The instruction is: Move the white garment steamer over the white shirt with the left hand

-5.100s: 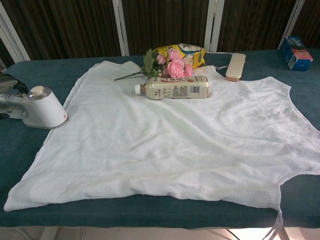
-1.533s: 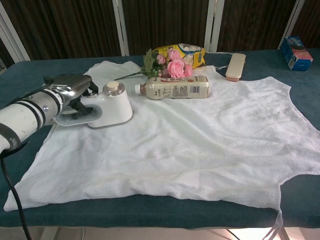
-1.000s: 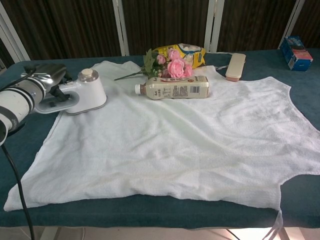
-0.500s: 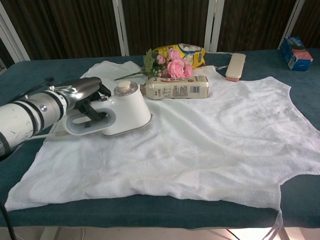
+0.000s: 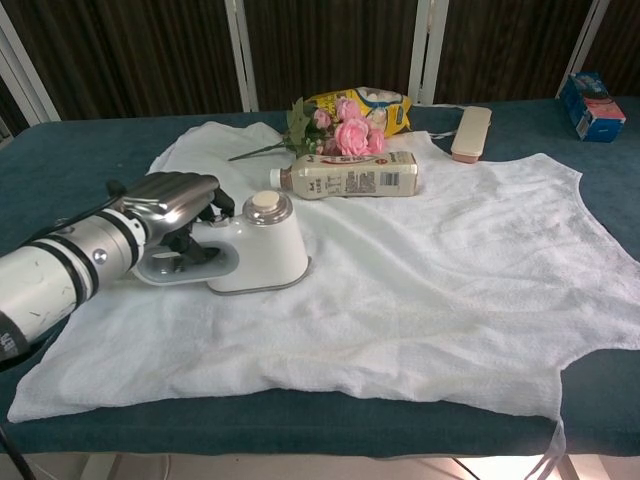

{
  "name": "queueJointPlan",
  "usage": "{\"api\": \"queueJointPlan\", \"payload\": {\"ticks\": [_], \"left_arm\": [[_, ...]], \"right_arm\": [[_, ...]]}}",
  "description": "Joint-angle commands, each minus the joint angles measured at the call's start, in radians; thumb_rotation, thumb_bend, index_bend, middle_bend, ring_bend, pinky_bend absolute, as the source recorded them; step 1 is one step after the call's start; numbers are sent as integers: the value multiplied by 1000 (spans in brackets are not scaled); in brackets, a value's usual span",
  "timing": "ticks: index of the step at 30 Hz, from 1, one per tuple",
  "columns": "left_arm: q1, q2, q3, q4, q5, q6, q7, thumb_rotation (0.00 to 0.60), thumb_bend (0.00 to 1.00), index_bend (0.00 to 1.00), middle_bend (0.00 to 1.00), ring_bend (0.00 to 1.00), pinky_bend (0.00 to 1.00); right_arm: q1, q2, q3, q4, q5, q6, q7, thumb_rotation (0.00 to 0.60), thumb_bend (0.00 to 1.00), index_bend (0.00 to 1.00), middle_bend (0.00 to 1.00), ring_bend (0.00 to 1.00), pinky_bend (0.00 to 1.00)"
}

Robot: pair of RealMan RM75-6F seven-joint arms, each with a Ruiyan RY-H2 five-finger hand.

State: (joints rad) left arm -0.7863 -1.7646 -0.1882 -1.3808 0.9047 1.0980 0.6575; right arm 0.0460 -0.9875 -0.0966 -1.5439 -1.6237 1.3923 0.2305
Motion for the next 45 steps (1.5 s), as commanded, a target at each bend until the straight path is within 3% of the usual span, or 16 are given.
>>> {"api": "queueJointPlan", "payload": {"ticks": [1, 9, 18, 22, 26, 30, 35, 37, 40, 45], "left_arm": [[-15, -31, -22, 93, -13, 5, 18, 600, 580, 708, 979, 1000, 1000], [-41, -63, -79, 302, -64, -43, 6, 600, 581, 709, 979, 1000, 1000], [-77, -119, -142, 623, -59, -97, -89, 600, 580, 710, 979, 1000, 1000], [-79, -122, -162, 665, -52, -98, -121, 600, 580, 710, 978, 1000, 1000], [-69, -105, -188, 620, -57, -100, -157, 600, 580, 710, 978, 1000, 1000], [-43, -59, -228, 480, -88, -117, -214, 600, 581, 710, 978, 1000, 1000], [-24, -25, -228, 385, -78, -106, -231, 600, 581, 710, 979, 1000, 1000], [24, 48, -201, 207, -29, -62, -251, 600, 581, 710, 978, 1000, 1000], [102, 175, -107, 20, 107, 3, -263, 600, 580, 711, 979, 1000, 1000], [140, 222, -31, 56, 226, 20, -333, 600, 577, 712, 978, 1000, 1000]], "right_arm": [[1, 0, 0, 0, 0, -2, 0, 600, 309, 0, 0, 0, 0], [0, 1, 1, 1, 1, 0, 3, 600, 309, 0, 0, 0, 0], [0, 3, 2, 2, 3, 1, 10, 600, 310, 0, 0, 0, 0], [3, 2, 2, 2, 6, -7, 7, 600, 310, 0, 0, 0, 0], [3, 1, 2, -1, 5, -9, 1, 600, 309, 0, 0, 0, 0], [1, 1, 1, -1, 4, -5, 1, 600, 310, 0, 0, 0, 0], [0, 2, 1, -1, 3, -3, 2, 600, 310, 0, 0, 0, 0], [0, 2, 1, 1, 3, -2, 5, 600, 309, 0, 0, 0, 0], [0, 0, -2, -1, -3, -3, -1, 600, 309, 0, 0, 0, 0], [-1, -4, -3, -4, -5, -1, -13, 600, 309, 0, 0, 0, 0]]}}
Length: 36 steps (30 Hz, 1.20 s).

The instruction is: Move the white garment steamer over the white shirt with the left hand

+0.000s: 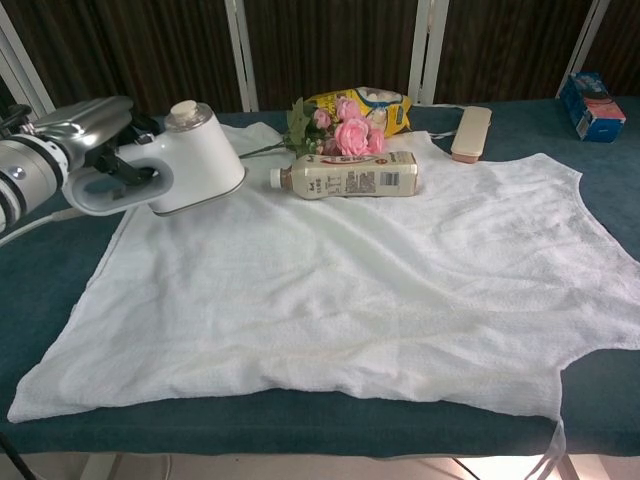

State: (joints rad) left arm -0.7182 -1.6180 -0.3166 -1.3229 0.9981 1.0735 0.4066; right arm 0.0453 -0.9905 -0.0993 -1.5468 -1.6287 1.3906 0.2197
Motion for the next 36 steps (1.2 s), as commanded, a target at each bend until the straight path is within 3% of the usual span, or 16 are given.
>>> {"api": "queueJointPlan", "payload": {"ticks": [1, 5, 10, 17, 25, 31, 36], "left_arm": [[80, 80, 113, 22, 159, 36, -133, 600, 577, 712, 977, 1000, 1000], [99, 69, 174, 151, 304, 49, -337, 600, 576, 712, 970, 1000, 1000], [97, -4, 258, 410, 487, 106, -634, 600, 573, 712, 964, 1000, 1000], [75, -122, 341, 766, 609, 137, -905, 600, 551, 712, 933, 999, 982], [64, -217, 384, 998, 659, 163, -983, 600, 508, 712, 848, 910, 884], [59, -260, 396, 1067, 661, 120, -985, 600, 467, 696, 769, 830, 808], [55, -270, 395, 1081, 656, 111, -994, 600, 348, 600, 652, 695, 683]], "right_arm": [[-1, -2, 0, -2, 0, 2, -4, 600, 309, 0, 0, 0, 0], [1, -4, 1, -2, 4, -3, -11, 600, 309, 0, 0, 0, 0], [7, -10, 4, -7, 12, -19, -28, 600, 310, 0, 0, 0, 0], [12, -15, 8, -12, 29, -37, -48, 600, 309, 0, 0, 0, 0], [20, -21, 12, -17, 46, -57, -66, 600, 309, 0, 0, 0, 0], [24, -24, 15, -20, 55, -68, -77, 600, 309, 0, 0, 0, 0], [24, -23, 15, -21, 57, -68, -76, 600, 309, 0, 0, 0, 0]]}}
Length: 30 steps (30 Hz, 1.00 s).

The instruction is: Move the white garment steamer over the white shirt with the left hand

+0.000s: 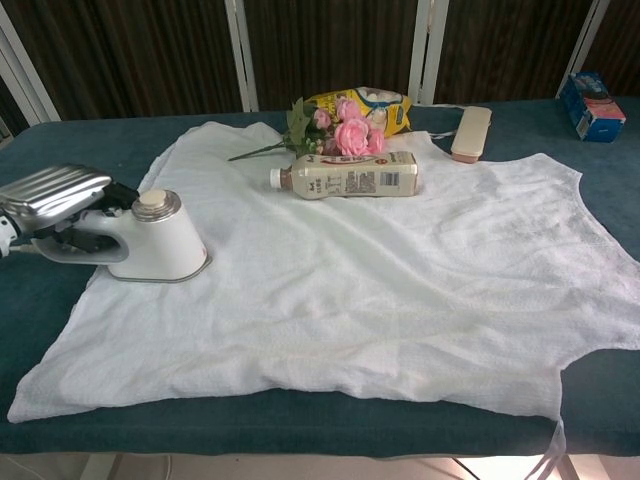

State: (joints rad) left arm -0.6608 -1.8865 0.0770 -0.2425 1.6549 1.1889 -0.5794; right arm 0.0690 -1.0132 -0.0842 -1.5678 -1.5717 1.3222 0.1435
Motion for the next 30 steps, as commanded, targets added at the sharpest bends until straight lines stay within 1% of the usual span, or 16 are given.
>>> {"api": "queueJointPlan", "payload": {"ticks": [1, 3, 5, 8, 10, 14, 19, 22, 23, 26, 30], "left_arm": [[-3, 1, 3, -1, -1, -7, -17, 600, 328, 568, 616, 651, 645], [-3, 4, 5, 0, 0, -7, -17, 600, 298, 497, 539, 552, 564], [-1, 3, 6, 7, 0, 2, 0, 600, 256, 400, 441, 421, 464], [2, 4, 7, 11, 0, 12, 17, 600, 191, 263, 358, 283, 374], [4, 4, 5, 11, -3, 20, 30, 600, 144, 206, 306, 227, 350], [5, 9, -6, 1, -14, 33, 35, 600, 60, 125, 220, 146, 309], [9, 37, -10, -28, -19, 56, 39, 600, 8, 48, 140, 69, 252], [17, 72, -1, -57, -10, 79, 49, 569, 0, 19, 109, 46, 237], [21, 87, 2, -72, -7, 87, 60, 547, 0, 9, 100, 38, 235], [31, 120, 3, -116, -6, 109, 80, 511, 0, 0, 89, 28, 234], [53, 185, 4, -199, 0, 167, 117, 495, 0, 0, 71, 22, 234]], "right_arm": [[0, 0, 0, 0, 0, 0, 1, 600, 309, 0, 0, 0, 0], [0, 1, 0, 1, -1, 1, 2, 600, 309, 0, 0, 0, 0], [-1, 1, -1, 1, -3, 3, 3, 600, 309, 0, 0, 0, 0], [-2, 2, -2, 1, -5, 6, 5, 600, 309, 0, 0, 0, 0], [-2, 2, -2, 1, -5, 6, 5, 600, 310, 0, 0, 0, 0], [-3, 2, -3, 1, -7, 8, 4, 600, 310, 0, 0, 0, 0], [-4, 3, -3, 1, -10, 11, 10, 600, 310, 0, 0, 0, 0], [-5, 5, -4, 2, -11, 14, 13, 600, 309, 0, 0, 0, 0], [-6, 5, -4, 3, -12, 16, 13, 600, 309, 0, 0, 0, 0], [-7, 5, -5, 3, -15, 19, 13, 600, 309, 0, 0, 0, 0], [-9, 4, -7, 3, -21, 25, 12, 600, 310, 0, 0, 0, 0]]}}
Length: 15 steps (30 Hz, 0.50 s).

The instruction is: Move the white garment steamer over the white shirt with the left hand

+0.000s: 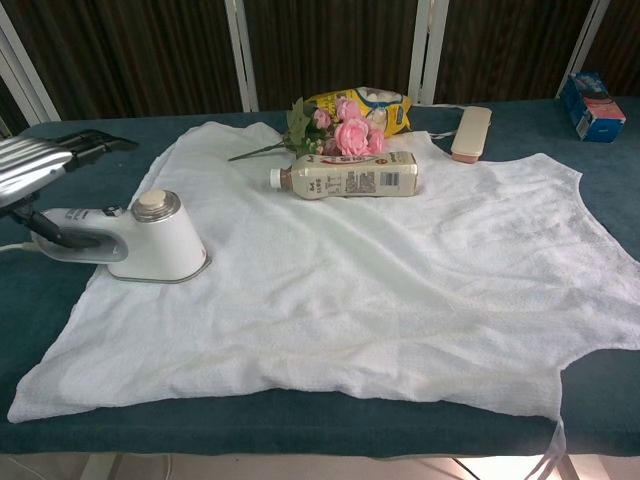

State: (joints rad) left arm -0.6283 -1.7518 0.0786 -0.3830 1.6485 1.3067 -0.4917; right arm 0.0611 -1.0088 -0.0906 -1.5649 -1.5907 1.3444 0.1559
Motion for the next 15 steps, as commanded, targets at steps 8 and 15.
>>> {"api": "queueJointPlan", "payload": {"ticks": [8, 15], "left_arm": [[194, 275, -5, -437, -45, 238, 97, 408, 0, 0, 73, 30, 228], [400, 467, 10, -954, -190, 293, 346, 538, 0, 0, 50, 0, 173]], "right_arm": [[-5, -4, 1, 0, 3, 7, -7, 600, 310, 0, 0, 0, 0], [-6, -11, 3, -9, 5, 8, -41, 600, 309, 0, 0, 0, 0]]}}
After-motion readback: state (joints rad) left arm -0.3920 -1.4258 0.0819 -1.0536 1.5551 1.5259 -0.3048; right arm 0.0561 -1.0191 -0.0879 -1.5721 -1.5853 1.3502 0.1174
